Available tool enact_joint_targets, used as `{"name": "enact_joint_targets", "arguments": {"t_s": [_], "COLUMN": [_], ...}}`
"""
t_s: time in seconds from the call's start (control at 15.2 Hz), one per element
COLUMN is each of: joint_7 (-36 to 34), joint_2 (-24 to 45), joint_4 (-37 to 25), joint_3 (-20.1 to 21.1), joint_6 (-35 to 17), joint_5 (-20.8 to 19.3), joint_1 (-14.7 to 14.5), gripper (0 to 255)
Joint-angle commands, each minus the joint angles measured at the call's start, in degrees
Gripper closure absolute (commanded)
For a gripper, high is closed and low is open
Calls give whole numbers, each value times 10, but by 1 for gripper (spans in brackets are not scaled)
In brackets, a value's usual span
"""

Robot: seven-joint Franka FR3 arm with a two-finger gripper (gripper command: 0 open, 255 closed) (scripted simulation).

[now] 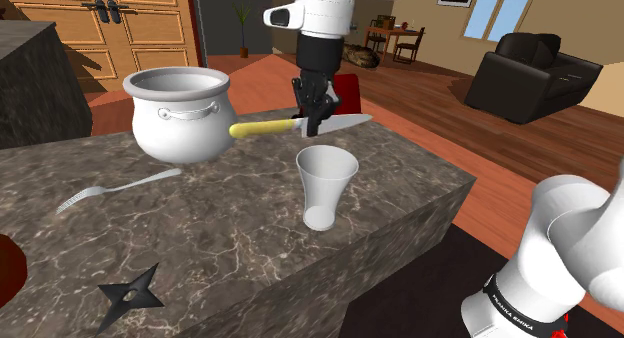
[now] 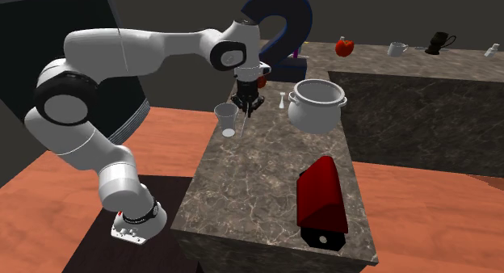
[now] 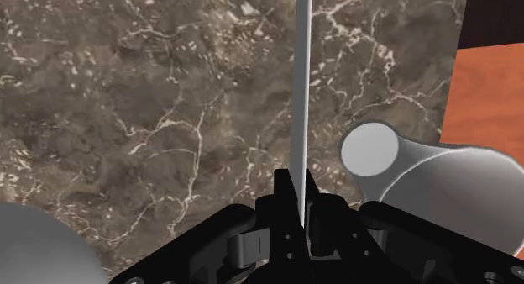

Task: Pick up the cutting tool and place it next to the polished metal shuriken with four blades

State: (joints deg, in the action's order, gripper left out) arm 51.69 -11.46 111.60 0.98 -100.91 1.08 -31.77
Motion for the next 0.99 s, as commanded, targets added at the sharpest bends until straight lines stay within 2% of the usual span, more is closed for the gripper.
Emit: {"name": "enact_joint_targets", "arguments": {"t_s": [0.0, 0.53, 0.92], "joint_7": [-24, -98, -147], "joint_2": [45, 201, 352], "joint_4": [-47, -236, -451], "joint_3": [14, 51, 66], "joint_6": [1, 35, 99], "joint_5": [1, -12, -34], "joint_1": [-9, -46, -85], "gripper": [255, 255, 255]}}
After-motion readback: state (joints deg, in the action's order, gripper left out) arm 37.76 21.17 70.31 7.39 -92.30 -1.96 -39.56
